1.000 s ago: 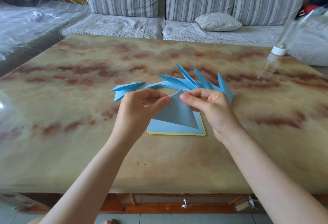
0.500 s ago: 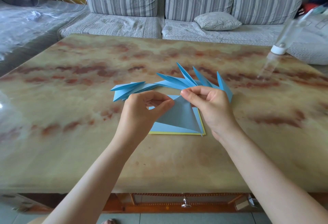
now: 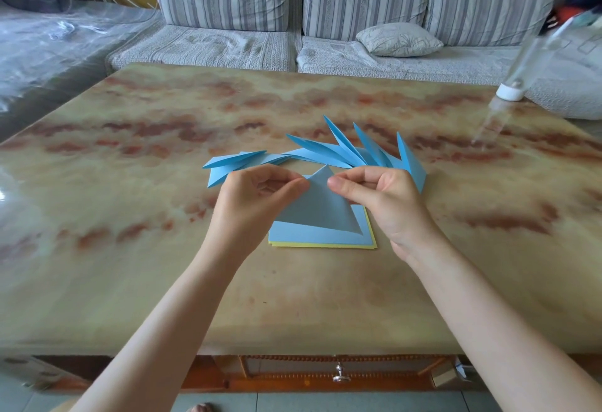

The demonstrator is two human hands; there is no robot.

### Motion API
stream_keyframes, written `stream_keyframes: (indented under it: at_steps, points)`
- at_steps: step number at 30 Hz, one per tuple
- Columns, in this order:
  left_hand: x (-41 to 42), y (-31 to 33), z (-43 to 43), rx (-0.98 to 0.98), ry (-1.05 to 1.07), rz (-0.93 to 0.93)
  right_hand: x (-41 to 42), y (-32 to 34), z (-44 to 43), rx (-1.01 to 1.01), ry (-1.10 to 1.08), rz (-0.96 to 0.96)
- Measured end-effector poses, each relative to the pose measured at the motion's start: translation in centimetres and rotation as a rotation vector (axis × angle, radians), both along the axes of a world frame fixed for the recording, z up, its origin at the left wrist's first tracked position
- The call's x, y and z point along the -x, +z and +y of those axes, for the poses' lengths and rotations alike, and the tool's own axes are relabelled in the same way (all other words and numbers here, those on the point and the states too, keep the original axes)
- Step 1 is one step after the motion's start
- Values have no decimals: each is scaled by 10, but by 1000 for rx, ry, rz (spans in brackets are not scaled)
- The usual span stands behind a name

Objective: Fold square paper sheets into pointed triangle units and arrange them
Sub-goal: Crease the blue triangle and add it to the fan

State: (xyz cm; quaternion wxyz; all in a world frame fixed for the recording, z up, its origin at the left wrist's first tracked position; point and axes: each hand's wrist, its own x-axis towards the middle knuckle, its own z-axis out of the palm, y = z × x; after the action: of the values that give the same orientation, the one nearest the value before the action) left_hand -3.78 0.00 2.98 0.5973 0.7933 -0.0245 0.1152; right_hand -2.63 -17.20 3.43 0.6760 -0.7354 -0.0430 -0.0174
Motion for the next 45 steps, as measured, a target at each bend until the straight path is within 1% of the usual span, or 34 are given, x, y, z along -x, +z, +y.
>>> stream_keyframes:
  at_steps: [3, 7, 10, 14, 19, 22, 29, 36, 43, 45]
  points:
    - [-1, 0, 4, -39, -40, 81, 1, -3, 2, 42, -2, -15]
    - [1, 4, 3, -58, -90, 63, 4, -3, 6, 74, 25, -41]
    - [-2, 5, 2, -113, -55, -1, 8, -3, 10, 108, 42, -58]
    - [-2, 1, 1, -127, -36, -12, 9, -3, 12, 117, 48, -59]
    - [3, 4, 0, -91, 6, -69, 8, -1, 11, 62, 97, 7]
    - [3, 5, 0, -135, 28, -95, 7, -1, 9, 75, 128, 38]
    - [2, 3, 1, -226, 108, -64, 6, -4, 4, 172, 145, 52]
    - [-2, 3, 9, -230, 149, -74, 5, -5, 1, 286, 185, 48]
    - [-6, 6, 16, -232, 184, -80, 8, -4, -4, 304, 311, 27]
    - [-7, 7, 18, -240, 178, -84, 8, -4, -5, 315, 318, 13]
